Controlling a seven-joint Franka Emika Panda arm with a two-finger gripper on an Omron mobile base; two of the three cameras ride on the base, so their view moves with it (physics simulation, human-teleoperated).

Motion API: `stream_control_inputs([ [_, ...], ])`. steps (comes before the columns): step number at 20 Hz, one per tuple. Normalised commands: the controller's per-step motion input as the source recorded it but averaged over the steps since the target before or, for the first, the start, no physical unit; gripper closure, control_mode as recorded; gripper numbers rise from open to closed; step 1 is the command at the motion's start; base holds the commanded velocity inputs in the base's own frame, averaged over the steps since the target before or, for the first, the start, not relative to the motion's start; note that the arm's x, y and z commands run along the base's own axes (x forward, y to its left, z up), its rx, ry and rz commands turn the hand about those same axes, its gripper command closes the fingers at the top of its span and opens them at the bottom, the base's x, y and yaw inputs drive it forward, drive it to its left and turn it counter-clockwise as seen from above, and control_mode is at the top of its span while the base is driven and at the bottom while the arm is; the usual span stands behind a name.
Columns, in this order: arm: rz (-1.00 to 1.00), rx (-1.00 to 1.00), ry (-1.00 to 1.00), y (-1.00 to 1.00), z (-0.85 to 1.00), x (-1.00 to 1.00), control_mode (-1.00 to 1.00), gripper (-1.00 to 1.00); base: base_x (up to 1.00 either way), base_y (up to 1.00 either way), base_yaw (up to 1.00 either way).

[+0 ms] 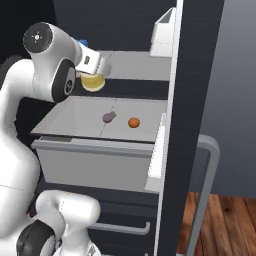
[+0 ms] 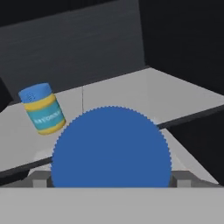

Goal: Place the mayonnaise and mayonnaise from the counter to the top shelf of the fridge. If the existing items in the fridge are on the top shelf, move them to other shelves.

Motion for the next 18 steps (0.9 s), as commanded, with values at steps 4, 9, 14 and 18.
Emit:
stream_control_inputs([
  [4, 0.00, 0.00, 0.00, 0.00, 0.10, 1.00, -1.00, 1.00, 0.00, 0.00, 0.00],
  [9, 0.00, 0.00, 0.00, -0.02, 0.07, 1.00, -1.00, 1.00, 0.00, 0.00, 0.00],
  [14, 0.02, 0.00, 0.04, 0.00, 0.00, 0.85, -1.00, 1.00, 0.00, 0.00, 0.00],
  [18, 0.01, 0.00, 0.08, 0.00, 0.00, 0.82, -1.00, 1.00, 0.00, 0.00, 0.00],
])
